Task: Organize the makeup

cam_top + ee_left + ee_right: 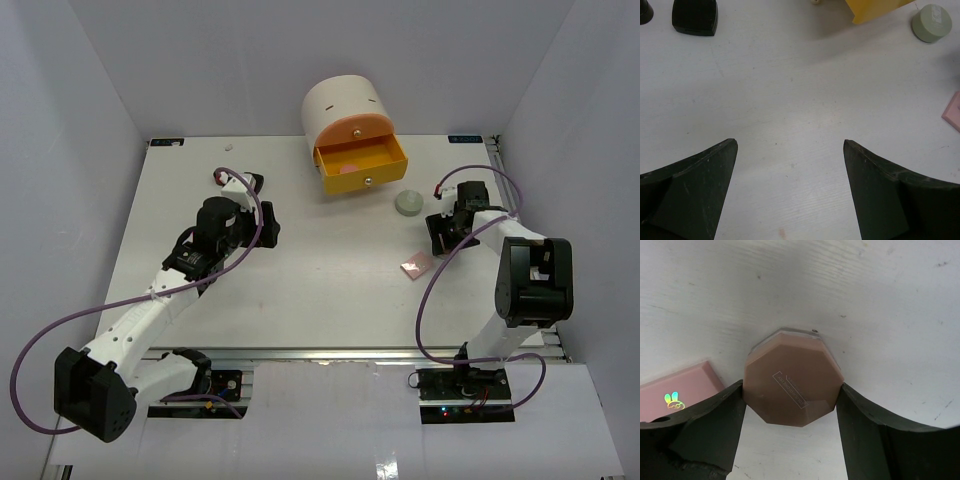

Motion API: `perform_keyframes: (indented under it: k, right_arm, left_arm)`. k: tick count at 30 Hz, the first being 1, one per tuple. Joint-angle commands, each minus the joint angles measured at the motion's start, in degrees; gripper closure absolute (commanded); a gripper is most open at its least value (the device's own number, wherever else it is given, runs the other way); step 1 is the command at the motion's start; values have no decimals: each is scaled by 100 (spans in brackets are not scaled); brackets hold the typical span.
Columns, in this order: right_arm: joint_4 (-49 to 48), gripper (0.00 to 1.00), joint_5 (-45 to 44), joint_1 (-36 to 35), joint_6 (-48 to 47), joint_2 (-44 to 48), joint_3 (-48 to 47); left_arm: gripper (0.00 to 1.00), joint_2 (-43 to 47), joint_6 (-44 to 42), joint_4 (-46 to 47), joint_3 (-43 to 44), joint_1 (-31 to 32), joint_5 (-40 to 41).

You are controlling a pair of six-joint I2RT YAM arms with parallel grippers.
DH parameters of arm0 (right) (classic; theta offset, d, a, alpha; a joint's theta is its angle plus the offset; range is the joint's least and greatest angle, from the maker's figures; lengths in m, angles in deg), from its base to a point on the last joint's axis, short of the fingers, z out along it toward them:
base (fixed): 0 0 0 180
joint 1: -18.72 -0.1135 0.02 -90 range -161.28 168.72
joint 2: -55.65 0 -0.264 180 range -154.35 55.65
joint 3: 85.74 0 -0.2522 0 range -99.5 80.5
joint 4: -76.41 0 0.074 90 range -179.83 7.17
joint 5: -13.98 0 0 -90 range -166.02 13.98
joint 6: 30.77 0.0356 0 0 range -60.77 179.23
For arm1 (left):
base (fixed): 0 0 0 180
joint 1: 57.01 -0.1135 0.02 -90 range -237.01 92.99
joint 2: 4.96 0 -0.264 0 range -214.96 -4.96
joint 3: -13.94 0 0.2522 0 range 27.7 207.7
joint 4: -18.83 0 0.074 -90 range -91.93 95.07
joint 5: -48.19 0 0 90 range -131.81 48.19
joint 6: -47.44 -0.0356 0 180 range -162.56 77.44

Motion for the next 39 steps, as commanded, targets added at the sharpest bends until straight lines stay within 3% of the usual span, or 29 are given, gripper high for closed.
perform_keyframes:
  k: [1,4,8,16,19,23,27,32,39]
  right_arm:
    - [-35,82,883,10,-492,512,-115]
    - [427,87,1843,-384,-891,901,-761]
    - [552,88,1968,-1161,-1287,1010,-1876]
    - [782,85,1371,-1770,-577,-938,-5288]
    - [798,79,1167,-1827,-406,-1643,-5999]
    - [779,66,1012,-1881,-346,-1978,-6297]
    - [691,46,846,-1889,-368,-2166,-6316]
    - [683,6,886,-1889,-407,-2042,-6098]
    - [622,10,927,-1889,-351,-1169,-5366]
  left_arm:
    - [2,164,-51,107,-86,7,67]
    - [2,128,-52,123,-86,7,12]
    - [2,86,-78,123,-95,7,-43]
    - [2,30,-158,133,-140,7,74]
    - [2,-14,-192,141,-148,7,41]
    - [2,-78,-220,149,-148,7,-36]
    - [2,-108,-230,165,-148,7,-90]
    - [2,-90,-264,168,-148,7,-156]
    - [2,-89,-297,167,-138,7,-320]
